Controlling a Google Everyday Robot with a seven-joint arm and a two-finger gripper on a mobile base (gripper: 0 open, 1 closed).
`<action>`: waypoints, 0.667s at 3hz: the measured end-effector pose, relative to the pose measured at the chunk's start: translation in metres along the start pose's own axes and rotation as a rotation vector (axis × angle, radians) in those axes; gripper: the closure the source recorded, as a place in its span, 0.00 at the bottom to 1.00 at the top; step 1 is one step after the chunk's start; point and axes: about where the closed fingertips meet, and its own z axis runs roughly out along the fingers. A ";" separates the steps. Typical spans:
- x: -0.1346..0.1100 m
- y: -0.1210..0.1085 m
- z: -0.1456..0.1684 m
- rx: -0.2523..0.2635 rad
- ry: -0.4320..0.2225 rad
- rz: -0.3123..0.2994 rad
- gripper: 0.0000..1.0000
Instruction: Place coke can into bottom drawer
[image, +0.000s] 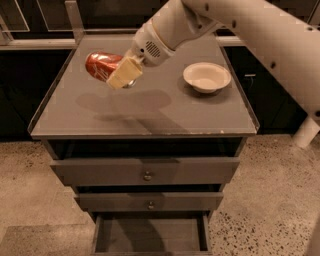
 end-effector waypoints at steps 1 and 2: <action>0.018 0.046 -0.053 0.028 0.002 0.097 1.00; 0.038 0.089 -0.105 0.120 0.006 0.177 1.00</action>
Offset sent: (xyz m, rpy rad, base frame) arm -0.1745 -0.1569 0.0705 -0.0220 0.0497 -0.3938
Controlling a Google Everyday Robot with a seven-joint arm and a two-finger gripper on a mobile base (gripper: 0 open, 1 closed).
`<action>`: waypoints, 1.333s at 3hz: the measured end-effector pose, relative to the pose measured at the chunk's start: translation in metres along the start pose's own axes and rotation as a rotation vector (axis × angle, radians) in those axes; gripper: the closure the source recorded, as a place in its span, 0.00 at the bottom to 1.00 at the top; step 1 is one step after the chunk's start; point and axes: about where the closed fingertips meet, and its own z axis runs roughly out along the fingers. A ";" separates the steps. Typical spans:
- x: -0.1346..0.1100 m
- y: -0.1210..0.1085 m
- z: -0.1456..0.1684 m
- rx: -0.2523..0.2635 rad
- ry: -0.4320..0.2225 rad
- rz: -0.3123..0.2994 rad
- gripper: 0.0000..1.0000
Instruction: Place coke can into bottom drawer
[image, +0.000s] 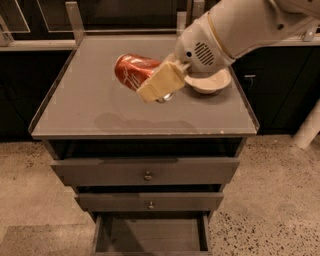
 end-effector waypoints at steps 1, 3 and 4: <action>0.026 0.033 -0.050 0.092 0.006 0.064 1.00; 0.051 0.034 -0.057 0.133 -0.024 0.143 1.00; 0.070 0.057 -0.077 0.255 -0.120 0.234 1.00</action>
Offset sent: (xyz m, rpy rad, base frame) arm -0.0394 -0.0311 0.0116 -0.0140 0.0020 -0.0865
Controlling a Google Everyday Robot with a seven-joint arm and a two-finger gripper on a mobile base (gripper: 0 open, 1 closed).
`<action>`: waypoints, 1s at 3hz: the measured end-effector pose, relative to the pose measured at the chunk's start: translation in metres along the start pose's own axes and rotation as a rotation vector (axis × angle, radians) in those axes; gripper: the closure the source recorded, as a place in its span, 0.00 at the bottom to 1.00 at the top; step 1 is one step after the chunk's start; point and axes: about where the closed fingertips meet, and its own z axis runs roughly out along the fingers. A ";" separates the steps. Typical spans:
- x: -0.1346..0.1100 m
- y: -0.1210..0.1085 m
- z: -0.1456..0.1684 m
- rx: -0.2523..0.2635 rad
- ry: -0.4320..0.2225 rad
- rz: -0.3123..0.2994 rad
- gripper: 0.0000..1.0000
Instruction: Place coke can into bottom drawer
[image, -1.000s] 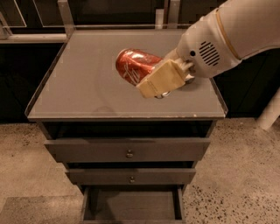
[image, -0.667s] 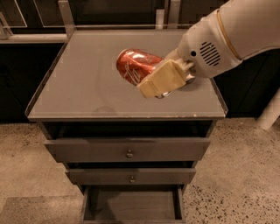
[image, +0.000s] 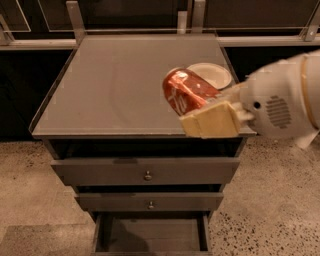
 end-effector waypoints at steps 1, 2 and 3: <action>0.041 -0.010 -0.031 0.172 -0.112 0.112 1.00; 0.123 -0.032 -0.038 0.248 -0.160 0.262 1.00; 0.220 -0.047 -0.015 0.223 -0.171 0.454 1.00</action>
Offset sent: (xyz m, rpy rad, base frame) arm -0.1172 -0.1483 -0.2545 0.3296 0.2092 -0.5828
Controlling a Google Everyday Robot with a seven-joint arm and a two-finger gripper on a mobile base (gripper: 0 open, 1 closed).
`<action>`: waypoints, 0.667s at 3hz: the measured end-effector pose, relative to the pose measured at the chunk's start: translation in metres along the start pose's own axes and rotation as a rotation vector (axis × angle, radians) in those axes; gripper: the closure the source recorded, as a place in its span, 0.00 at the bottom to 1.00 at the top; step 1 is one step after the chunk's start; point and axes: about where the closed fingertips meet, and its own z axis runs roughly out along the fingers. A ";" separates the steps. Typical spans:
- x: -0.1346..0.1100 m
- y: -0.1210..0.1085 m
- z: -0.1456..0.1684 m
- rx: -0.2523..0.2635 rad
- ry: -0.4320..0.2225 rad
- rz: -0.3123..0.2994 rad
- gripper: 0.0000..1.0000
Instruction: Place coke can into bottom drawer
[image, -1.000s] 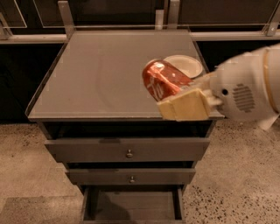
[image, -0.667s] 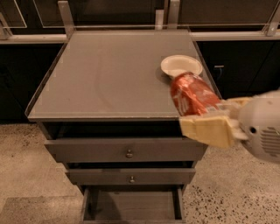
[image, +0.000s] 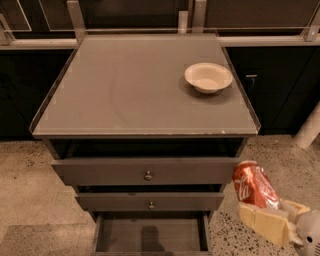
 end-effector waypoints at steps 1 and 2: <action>0.023 -0.010 0.009 -0.022 0.018 0.047 1.00; 0.025 -0.012 0.009 -0.031 0.019 0.053 1.00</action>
Offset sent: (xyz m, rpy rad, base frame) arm -0.0076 -0.0109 -0.0375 0.0775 0.0541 0.0026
